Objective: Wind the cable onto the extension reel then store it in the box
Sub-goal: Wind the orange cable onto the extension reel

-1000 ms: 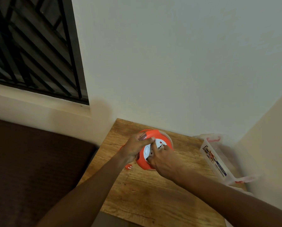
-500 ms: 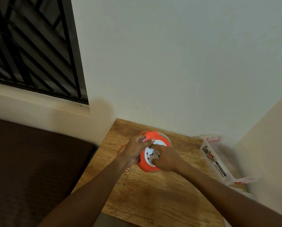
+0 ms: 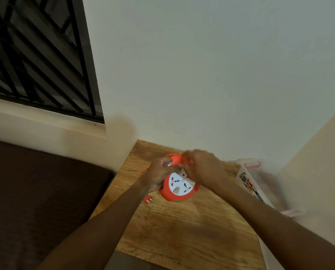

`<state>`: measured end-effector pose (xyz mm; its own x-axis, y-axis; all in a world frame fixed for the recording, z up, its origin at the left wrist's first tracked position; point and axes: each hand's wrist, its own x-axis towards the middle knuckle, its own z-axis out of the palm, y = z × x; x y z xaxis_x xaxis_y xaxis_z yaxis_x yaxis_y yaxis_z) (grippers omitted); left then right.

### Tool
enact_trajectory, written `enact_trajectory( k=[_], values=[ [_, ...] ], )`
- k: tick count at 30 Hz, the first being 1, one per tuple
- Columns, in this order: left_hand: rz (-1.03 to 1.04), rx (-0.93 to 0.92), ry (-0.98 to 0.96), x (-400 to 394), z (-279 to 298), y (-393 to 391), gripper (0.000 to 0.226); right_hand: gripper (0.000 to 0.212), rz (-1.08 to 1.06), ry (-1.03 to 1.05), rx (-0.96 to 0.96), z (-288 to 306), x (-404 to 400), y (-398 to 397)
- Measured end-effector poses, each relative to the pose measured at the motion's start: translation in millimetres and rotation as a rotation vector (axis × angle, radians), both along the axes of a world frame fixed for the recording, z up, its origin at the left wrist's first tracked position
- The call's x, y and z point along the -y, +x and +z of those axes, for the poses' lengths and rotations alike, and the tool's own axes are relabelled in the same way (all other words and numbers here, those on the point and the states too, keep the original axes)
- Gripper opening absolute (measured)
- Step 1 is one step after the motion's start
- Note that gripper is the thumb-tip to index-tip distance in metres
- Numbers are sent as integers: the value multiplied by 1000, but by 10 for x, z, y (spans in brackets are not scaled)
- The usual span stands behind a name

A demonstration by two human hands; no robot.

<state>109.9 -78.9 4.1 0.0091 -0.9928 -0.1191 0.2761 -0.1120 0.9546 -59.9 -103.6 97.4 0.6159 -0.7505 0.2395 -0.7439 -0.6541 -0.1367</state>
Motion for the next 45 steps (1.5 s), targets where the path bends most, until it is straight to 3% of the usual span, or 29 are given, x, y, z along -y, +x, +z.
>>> enact_trajectory(
  k=[3, 6, 8, 12, 14, 16, 20, 23, 30, 32, 37, 42, 45],
  values=[
    [-81, 111, 13, -3, -4, -48, 35, 46, -45, 359, 70, 258, 281, 118],
    [-131, 156, 44, -29, 8, -121, 48, 20, 3, 647, -79, 313, 403, 240],
    [-150, 152, 37, -43, 1, -155, 47, 7, 38, 711, -100, 264, 447, 279],
    [-99, 137, 31, -88, -44, -174, 43, 11, 18, 761, 57, 160, 505, 309],
    [-71, 115, 44, -103, -60, -166, 43, 13, -86, 783, 248, 105, 518, 328],
    [-49, 83, 62, -113, -72, -131, 42, 17, -228, 918, 584, 83, 524, 369],
    [-99, 130, 115, -115, -84, -108, 48, 43, -317, 1085, 1040, 214, 628, 453],
    [-118, 127, 152, -133, -115, -120, 49, 44, -311, 1086, 1178, 381, 725, 499],
    [-123, 276, 221, -178, -261, -94, 36, 41, -193, 976, 1275, 849, 949, 770],
    [-128, 305, 221, -206, -274, -88, 25, 38, -175, 945, 1244, 944, 1049, 851],
    [-117, 222, 218, -274, -300, -91, 6, 38, -233, 907, 897, 906, 1203, 884],
    [-36, 22, 266, -369, -331, -158, 6, 27, -210, 815, 626, 703, 1049, 665],
    [4, -36, 295, -334, -313, -156, 15, 19, -7, 570, 350, 540, 752, 452]
  ],
)
